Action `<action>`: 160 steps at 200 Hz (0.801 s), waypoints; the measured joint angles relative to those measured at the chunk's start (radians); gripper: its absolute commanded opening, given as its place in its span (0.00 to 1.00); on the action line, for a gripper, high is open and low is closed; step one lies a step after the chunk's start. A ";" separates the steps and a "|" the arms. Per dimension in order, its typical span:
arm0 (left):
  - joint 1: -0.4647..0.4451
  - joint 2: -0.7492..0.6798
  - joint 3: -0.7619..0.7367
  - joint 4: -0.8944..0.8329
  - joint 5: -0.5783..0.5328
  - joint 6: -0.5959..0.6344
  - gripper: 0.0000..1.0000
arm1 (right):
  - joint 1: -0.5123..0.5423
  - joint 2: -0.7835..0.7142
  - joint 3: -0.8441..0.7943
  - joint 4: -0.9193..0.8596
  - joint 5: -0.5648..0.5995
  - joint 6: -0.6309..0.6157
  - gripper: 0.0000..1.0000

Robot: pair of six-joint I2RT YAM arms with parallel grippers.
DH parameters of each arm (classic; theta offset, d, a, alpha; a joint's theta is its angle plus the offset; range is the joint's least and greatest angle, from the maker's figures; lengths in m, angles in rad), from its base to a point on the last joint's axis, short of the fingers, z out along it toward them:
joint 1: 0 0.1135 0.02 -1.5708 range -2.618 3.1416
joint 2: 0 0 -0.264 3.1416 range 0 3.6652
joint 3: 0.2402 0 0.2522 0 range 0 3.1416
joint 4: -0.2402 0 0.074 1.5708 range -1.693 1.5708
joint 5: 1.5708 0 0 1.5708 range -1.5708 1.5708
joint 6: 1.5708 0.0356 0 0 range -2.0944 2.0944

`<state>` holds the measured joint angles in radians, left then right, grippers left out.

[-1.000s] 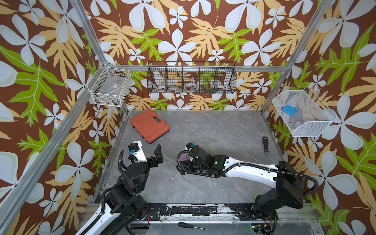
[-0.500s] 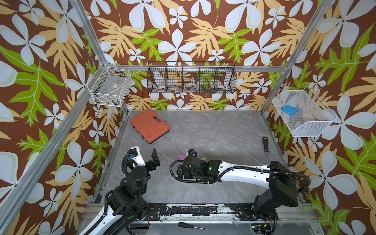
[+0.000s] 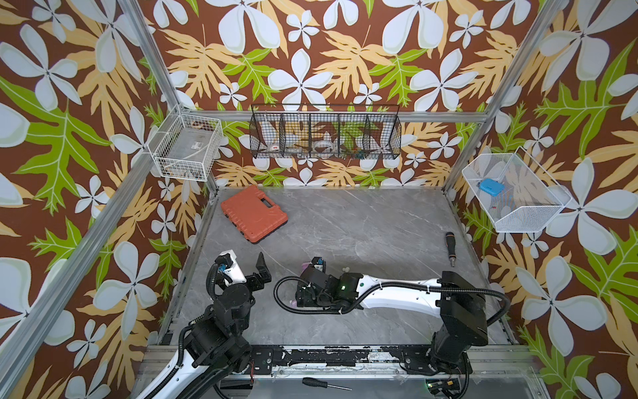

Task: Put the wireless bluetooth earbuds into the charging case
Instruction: 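Raise the right gripper and draw it back toward the robot, then move the right gripper over the second pink earbud and lower it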

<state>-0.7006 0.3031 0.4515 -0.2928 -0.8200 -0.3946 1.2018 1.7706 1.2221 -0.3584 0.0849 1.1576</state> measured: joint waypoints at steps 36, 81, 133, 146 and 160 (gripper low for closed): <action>0.000 -0.002 -0.002 0.002 -0.002 0.000 1.00 | 0.008 0.045 0.033 -0.001 -0.006 0.023 0.67; 0.000 -0.004 -0.006 0.006 -0.002 0.001 1.00 | 0.011 0.084 0.058 0.001 -0.011 0.043 0.58; 0.000 -0.006 -0.007 0.010 0.003 0.002 1.00 | 0.011 0.128 0.074 0.008 -0.035 0.058 0.54; 0.000 -0.006 -0.007 0.013 0.007 0.005 1.00 | 0.011 0.140 0.079 0.010 -0.043 0.059 0.53; 0.000 -0.006 -0.008 0.014 0.010 0.005 1.00 | 0.011 0.152 0.088 0.014 -0.052 0.062 0.52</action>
<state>-0.7006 0.2966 0.4438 -0.2790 -0.8101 -0.3901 1.2133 1.9224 1.3098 -0.3447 0.0326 1.2194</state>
